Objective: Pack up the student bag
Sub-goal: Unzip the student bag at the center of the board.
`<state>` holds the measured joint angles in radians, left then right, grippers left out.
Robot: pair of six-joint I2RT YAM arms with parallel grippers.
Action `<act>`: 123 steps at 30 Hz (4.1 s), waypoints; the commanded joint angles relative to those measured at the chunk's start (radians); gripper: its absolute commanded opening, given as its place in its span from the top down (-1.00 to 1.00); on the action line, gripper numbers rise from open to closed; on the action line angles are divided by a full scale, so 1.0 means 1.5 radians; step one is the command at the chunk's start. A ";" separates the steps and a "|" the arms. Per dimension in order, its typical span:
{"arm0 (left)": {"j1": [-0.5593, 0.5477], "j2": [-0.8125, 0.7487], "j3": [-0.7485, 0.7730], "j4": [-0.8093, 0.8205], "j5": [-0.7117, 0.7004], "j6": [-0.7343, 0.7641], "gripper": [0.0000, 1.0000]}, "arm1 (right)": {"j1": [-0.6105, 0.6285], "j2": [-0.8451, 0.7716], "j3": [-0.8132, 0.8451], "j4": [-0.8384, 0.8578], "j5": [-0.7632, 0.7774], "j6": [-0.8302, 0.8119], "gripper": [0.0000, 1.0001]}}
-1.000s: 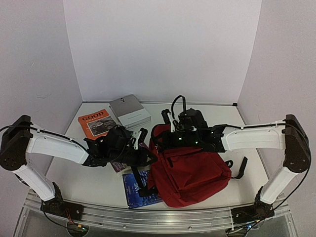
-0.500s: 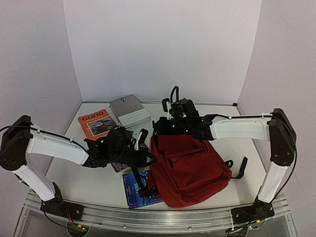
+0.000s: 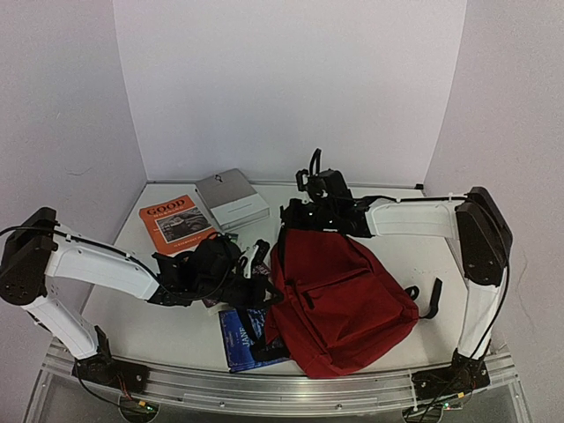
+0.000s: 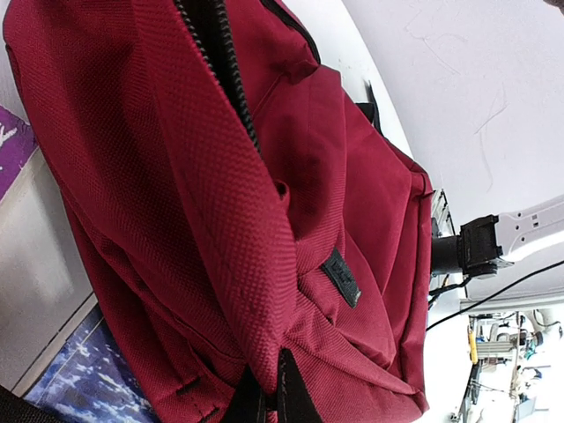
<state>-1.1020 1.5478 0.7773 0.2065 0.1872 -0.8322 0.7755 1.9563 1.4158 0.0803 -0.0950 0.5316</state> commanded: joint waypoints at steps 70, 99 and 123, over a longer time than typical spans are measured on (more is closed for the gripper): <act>0.142 -0.066 0.055 -0.210 -0.043 0.036 1.00 | -0.080 -0.045 -0.060 -0.024 0.005 0.085 1.00; 0.154 0.146 0.409 -0.415 -0.066 0.309 -0.58 | -0.084 -0.097 -0.122 0.013 -0.156 0.045 1.00; 0.156 0.321 0.597 -0.453 -0.088 0.436 -0.30 | -0.081 -0.114 -0.146 0.013 -0.160 0.049 1.00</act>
<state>-0.8718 1.9942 1.5898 -0.4816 0.0137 -0.2058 0.6468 1.8256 1.1990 0.0669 -0.3283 0.6098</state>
